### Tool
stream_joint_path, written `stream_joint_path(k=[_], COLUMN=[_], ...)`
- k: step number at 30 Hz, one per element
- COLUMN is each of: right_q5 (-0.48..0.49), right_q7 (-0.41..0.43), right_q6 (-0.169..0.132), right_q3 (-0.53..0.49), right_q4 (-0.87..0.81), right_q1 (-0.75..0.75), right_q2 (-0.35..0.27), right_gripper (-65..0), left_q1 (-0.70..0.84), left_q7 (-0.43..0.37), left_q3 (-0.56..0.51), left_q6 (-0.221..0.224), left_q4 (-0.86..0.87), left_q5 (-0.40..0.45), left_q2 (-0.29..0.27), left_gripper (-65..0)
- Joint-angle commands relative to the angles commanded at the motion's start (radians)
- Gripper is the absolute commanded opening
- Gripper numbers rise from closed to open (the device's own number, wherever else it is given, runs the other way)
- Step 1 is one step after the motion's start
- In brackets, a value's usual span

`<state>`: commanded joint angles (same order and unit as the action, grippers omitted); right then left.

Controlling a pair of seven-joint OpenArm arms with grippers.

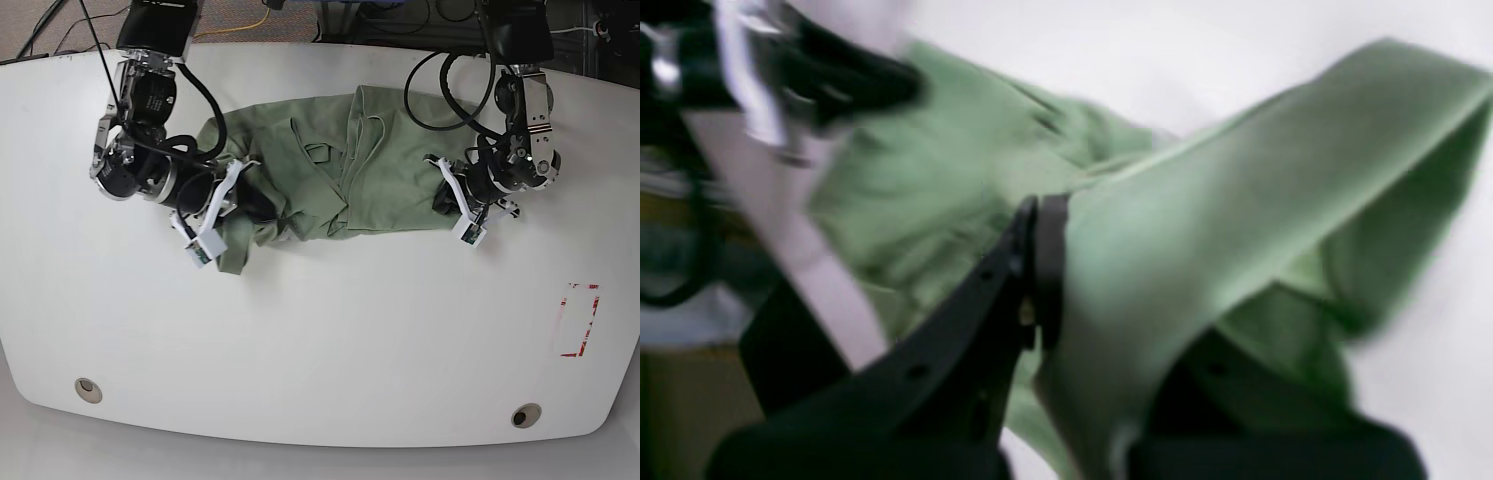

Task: Layout the t-shirt on the table in an organized manner, then fold the t-shirt properly
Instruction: 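Lift the strip end with the right gripper and fold it toward the left gripper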

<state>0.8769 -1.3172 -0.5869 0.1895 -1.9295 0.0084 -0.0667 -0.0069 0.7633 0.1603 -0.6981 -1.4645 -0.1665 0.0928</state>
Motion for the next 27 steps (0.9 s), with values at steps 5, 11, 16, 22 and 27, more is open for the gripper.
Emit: stream_joint_path(k=[5, 11, 16, 22, 27], right_q5=[-0.002, -0.003, -0.012, -0.100, -0.135], right_q7=[0.002, 0.009, 0.054, 0.103, 0.115], right_q6=[0.005, 0.005, 0.006, 0.006, 0.005], right_q3=[-0.083, -0.129, -0.176, -0.267, -0.290], right_q4=[-0.002, 0.003, 0.006, 0.006, 0.038], right_q1=[-0.005, -0.002, 0.000, 0.000, 0.002], right_q2=[0.064, 0.120, 0.137, 0.144, 0.169], right_gripper=[-65.0, -65.0, -65.0, -65.0, -65.0], left_q1=[0.002, 0.006, 0.008, 0.008, 0.008], left_q7=[0.000, 0.000, 0.000, 0.000, 0.000], left_q3=[0.000, 0.000, 0.000, 0.000, 0.000], left_q6=[0.000, 0.000, 0.000, 0.000, 0.000], left_q4=[0.000, -0.003, -0.003, -0.003, -0.003], left_q5=[0.000, 0.000, 0.000, -0.002, -0.002], left_q2=[0.000, 0.000, 0.000, 0.000, 0.000], left_gripper=[-65.0, -65.0, -65.0, -65.0, -65.0])
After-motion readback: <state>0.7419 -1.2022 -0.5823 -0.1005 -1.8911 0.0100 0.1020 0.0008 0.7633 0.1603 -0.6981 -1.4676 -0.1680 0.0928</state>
